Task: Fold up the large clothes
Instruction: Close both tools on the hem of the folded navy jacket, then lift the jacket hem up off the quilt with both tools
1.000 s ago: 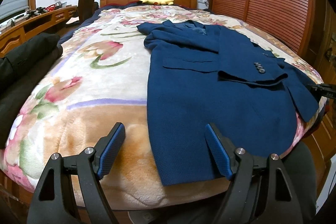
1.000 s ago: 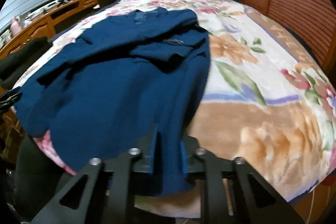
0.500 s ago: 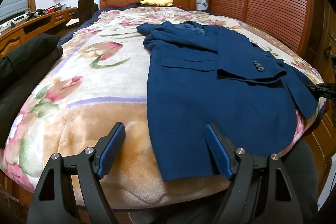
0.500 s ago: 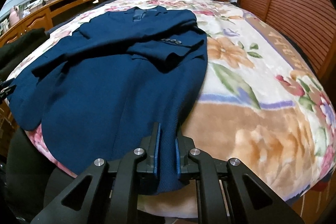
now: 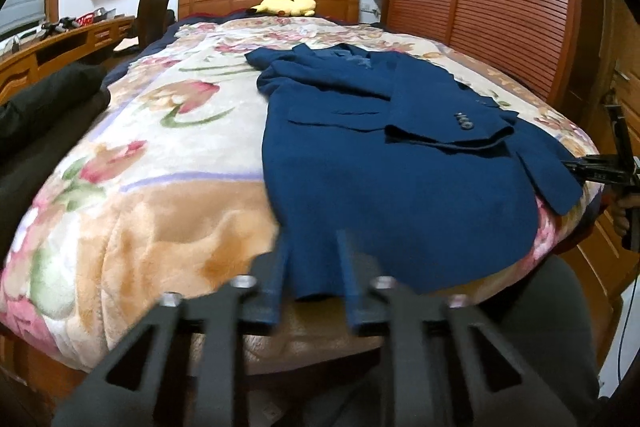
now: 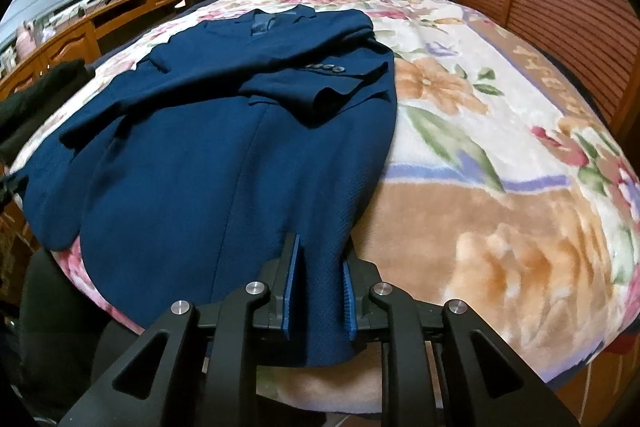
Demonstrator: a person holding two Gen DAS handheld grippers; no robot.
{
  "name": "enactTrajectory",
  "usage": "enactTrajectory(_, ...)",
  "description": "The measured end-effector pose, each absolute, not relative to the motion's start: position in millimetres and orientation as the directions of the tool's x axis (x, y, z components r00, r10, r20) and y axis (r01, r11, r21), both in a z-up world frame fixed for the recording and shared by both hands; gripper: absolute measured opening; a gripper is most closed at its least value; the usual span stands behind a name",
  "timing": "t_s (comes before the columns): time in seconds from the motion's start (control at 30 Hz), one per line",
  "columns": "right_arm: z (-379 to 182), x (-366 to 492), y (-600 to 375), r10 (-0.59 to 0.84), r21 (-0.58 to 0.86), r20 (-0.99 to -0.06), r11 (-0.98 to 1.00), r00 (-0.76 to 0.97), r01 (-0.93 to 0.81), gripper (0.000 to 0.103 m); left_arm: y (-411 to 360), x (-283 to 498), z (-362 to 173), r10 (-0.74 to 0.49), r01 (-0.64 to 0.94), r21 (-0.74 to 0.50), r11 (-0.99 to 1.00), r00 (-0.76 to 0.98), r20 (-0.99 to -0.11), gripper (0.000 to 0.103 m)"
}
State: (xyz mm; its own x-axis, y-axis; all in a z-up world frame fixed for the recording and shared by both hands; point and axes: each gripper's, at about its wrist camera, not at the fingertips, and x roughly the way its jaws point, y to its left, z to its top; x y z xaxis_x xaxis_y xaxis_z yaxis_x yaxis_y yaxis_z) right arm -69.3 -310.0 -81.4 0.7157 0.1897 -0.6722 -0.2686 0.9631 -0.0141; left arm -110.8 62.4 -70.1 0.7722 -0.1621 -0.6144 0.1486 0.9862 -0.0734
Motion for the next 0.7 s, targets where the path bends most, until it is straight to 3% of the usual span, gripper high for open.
enactTrajectory(0.1,-78,-72,-306,0.193,-0.028,-0.666,0.959,0.72,-0.283,0.008,60,-120,-47,-0.178,0.169,-0.068,0.983,0.804,-0.567,0.006)
enactTrajectory(0.17,-71,-75,-308,0.201,-0.019,-0.65,0.96,0.733,-0.281,0.006,60,-127,-30,-0.185,0.175,-0.069,0.982,0.828,-0.53,0.006)
enactTrajectory(0.7,45,-143,-323,0.316,0.03,-0.348,0.945,0.883,-0.326,0.004,64,-153,106,-0.189,0.192,-0.017,0.981,0.94,-0.285,0.004)
